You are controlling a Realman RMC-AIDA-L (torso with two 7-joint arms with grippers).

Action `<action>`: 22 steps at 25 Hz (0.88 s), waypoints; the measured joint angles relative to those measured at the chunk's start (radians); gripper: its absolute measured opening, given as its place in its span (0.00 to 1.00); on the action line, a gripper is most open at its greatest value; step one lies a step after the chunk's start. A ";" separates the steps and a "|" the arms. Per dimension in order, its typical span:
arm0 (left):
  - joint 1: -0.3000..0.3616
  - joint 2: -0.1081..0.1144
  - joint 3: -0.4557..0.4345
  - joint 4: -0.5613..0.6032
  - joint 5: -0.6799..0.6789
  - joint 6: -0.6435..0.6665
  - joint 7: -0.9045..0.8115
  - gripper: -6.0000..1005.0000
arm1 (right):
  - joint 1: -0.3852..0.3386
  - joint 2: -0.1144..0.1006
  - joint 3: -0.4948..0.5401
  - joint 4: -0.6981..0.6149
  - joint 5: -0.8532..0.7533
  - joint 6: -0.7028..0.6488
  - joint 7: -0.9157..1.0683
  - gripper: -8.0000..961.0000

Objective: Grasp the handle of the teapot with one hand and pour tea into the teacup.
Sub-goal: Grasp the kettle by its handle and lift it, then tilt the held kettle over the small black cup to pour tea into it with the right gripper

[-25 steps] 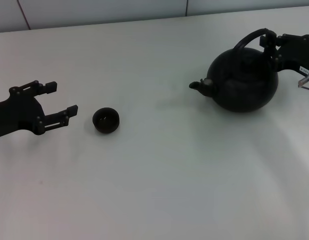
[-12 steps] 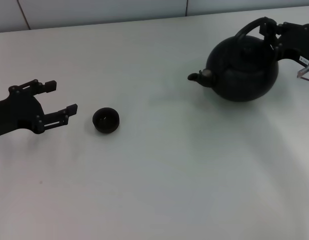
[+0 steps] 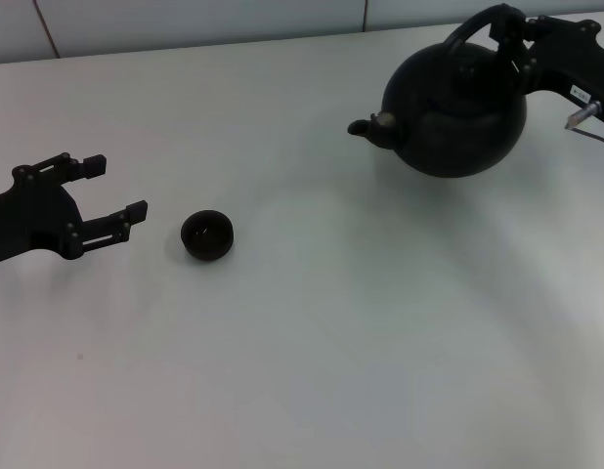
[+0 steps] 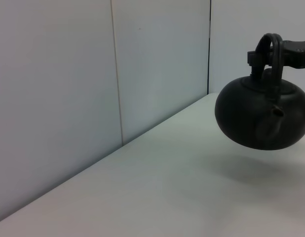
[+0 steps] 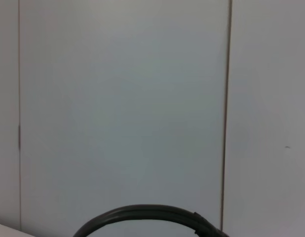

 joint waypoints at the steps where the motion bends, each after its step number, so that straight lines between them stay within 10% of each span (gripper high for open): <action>1: 0.000 0.000 0.000 0.000 0.000 0.000 0.000 0.79 | 0.000 0.000 0.000 0.000 0.000 0.000 0.000 0.10; 22: 0.024 -0.002 -0.017 0.017 -0.006 0.017 0.002 0.79 | 0.128 -0.002 -0.062 0.055 -0.002 0.008 0.000 0.10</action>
